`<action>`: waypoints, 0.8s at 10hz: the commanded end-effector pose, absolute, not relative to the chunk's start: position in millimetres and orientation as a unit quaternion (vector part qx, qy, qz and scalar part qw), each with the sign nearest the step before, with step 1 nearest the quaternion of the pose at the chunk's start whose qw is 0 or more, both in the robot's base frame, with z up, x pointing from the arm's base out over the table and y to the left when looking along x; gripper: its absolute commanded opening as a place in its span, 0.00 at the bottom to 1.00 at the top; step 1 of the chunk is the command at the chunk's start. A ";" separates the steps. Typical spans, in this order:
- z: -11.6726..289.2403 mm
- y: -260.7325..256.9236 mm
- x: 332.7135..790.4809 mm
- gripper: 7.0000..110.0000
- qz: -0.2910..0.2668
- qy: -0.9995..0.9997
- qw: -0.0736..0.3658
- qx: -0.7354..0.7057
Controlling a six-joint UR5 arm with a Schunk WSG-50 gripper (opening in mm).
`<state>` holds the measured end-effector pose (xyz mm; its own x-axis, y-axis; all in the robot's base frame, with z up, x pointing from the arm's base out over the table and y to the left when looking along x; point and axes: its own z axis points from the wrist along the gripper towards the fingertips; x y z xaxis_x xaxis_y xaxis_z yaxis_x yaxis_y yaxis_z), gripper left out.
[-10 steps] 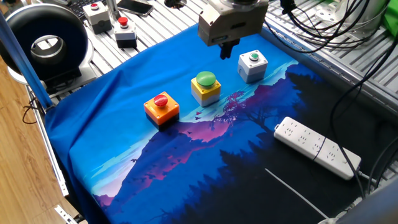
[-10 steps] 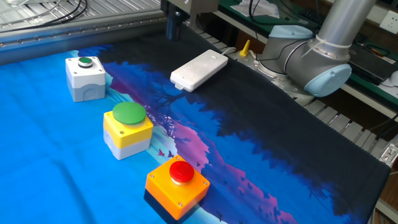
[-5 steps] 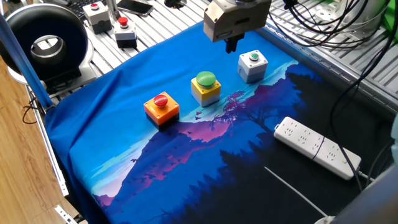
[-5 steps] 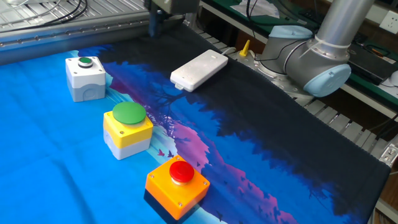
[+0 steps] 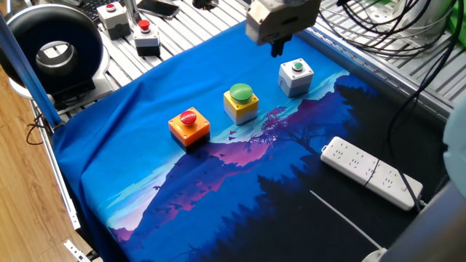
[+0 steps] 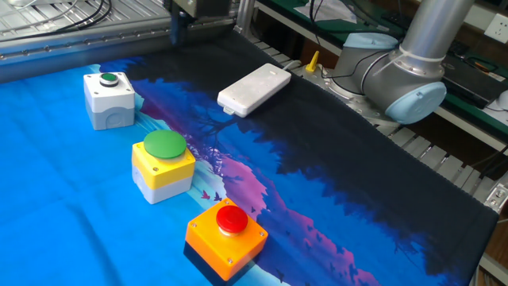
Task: Press three buttons from left to right in sequence
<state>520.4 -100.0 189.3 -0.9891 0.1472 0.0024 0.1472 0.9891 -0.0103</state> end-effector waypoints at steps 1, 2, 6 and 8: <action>187.3 -125.1 522.9 0.00 0.002 -0.999 -0.004 -0.039; 183.1 -130.1 523.2 0.00 -0.002 -0.999 -0.008 -0.032; 166.8 -147.5 527.8 0.00 -0.003 -1.000 -0.024 -0.014; 160.3 -159.2 532.7 0.00 0.008 -0.999 -0.036 -0.003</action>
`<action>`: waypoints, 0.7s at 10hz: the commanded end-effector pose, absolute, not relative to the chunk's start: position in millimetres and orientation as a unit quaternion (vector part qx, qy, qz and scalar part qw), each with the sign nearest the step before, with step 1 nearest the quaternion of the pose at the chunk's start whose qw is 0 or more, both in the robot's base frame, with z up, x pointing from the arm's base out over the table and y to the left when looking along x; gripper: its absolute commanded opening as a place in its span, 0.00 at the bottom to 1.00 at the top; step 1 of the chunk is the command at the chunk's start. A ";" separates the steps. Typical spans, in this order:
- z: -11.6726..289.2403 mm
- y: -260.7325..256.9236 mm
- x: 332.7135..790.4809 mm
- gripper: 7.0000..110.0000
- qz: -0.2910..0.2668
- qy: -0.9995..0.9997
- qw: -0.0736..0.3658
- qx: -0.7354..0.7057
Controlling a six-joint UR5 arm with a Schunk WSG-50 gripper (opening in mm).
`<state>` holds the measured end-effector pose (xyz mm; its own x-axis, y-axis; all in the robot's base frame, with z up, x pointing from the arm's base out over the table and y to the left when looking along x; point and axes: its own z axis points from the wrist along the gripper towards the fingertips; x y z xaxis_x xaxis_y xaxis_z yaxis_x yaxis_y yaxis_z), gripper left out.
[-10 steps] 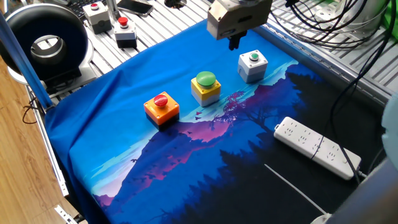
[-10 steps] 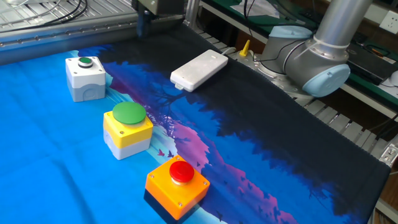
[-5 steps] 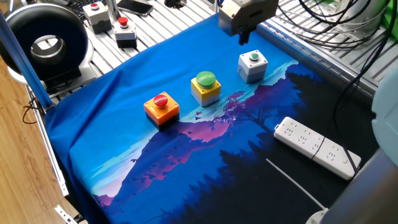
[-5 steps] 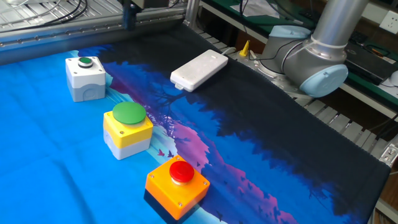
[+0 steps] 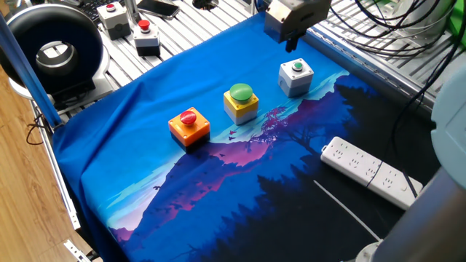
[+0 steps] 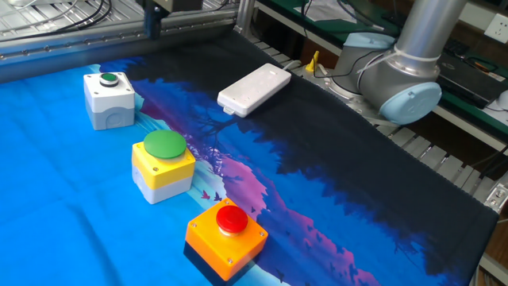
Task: Press three buttons from left to right in sequence
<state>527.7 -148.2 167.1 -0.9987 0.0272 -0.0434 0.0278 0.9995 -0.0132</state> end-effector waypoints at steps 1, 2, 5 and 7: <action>157.1 -168.5 535.6 0.00 -0.020 0.999 0.043 -0.006; 153.9 -169.8 537.7 0.00 -0.018 0.999 0.049 -0.011; 139.3 -180.2 546.8 0.00 -0.013 0.997 0.075 -0.032; 132.4 -184.5 548.0 0.00 -0.007 0.995 0.087 -0.046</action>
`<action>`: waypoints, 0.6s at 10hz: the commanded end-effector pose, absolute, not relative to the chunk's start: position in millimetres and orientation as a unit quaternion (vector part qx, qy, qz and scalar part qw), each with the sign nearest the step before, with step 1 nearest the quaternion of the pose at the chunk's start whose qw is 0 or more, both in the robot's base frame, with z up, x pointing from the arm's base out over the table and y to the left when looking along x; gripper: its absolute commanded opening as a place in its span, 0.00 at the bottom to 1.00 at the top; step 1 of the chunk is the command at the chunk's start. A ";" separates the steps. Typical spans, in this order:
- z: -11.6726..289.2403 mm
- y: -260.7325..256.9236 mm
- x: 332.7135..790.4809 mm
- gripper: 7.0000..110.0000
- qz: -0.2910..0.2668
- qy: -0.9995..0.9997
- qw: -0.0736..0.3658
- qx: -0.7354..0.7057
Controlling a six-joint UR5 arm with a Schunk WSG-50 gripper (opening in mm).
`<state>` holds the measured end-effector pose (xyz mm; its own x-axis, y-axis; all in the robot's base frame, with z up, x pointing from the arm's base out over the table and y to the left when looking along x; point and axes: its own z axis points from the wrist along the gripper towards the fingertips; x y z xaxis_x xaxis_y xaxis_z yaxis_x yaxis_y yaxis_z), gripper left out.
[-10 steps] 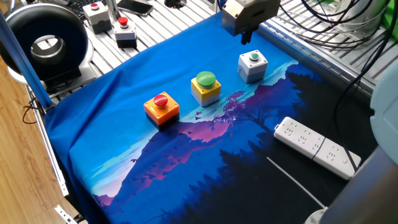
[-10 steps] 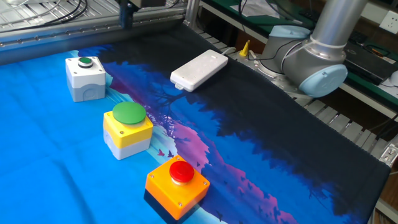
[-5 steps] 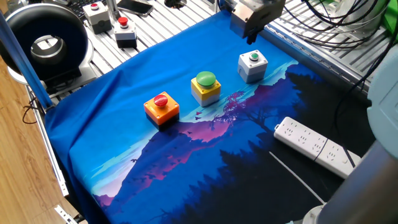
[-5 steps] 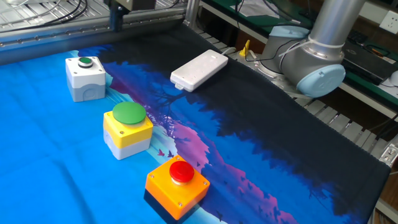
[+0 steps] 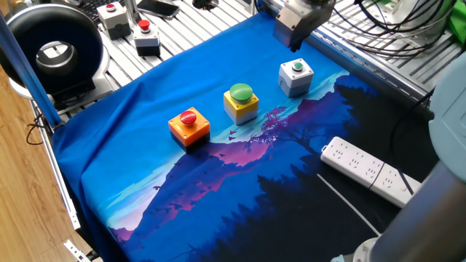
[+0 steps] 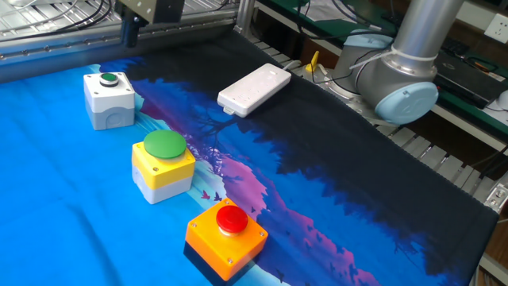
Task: Press three buttons from left to right in sequence
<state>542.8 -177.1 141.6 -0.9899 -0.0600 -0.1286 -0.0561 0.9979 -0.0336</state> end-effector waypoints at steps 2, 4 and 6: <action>126.7 -193.9 544.9 0.00 -0.009 0.993 0.097 -0.070; 121.8 -192.8 546.4 0.00 -0.003 0.991 0.106 -0.079; 123.2 -191.7 542.5 0.00 0.005 0.991 0.103 -0.081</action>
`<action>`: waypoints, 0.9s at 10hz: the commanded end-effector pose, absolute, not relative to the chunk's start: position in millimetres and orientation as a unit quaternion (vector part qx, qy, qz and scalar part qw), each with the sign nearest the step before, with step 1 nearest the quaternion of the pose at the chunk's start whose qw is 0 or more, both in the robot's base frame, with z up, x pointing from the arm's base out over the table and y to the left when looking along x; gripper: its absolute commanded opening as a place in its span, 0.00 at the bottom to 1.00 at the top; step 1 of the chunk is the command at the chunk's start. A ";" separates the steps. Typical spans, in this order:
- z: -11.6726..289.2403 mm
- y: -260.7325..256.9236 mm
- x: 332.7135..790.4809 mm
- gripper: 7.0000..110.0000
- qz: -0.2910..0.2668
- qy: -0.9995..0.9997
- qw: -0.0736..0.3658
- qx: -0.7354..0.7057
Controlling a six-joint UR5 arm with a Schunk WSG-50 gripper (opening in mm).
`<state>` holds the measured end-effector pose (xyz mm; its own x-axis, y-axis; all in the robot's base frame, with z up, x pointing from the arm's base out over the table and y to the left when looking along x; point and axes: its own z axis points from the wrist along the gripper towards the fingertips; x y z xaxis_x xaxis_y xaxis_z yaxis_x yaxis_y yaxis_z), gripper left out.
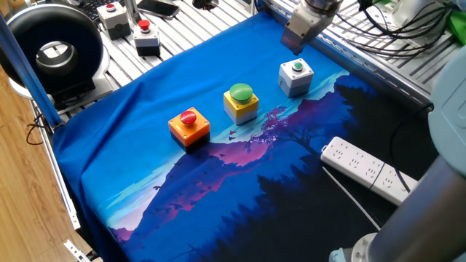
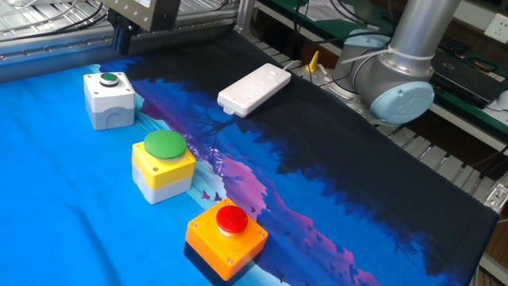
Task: Press three buttons from left to right in sequence
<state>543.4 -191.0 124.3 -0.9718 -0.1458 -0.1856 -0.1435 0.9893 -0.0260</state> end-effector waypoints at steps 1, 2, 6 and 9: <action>123.2 -191.3 541.8 0.00 0.007 0.991 0.103 -0.083; 123.2 -190.7 542.0 0.00 0.007 0.991 0.103 -0.086; 121.7 -185.7 541.3 0.00 0.016 0.991 0.101 -0.083; 122.7 -171.5 540.6 0.00 0.048 0.992 0.101 -0.056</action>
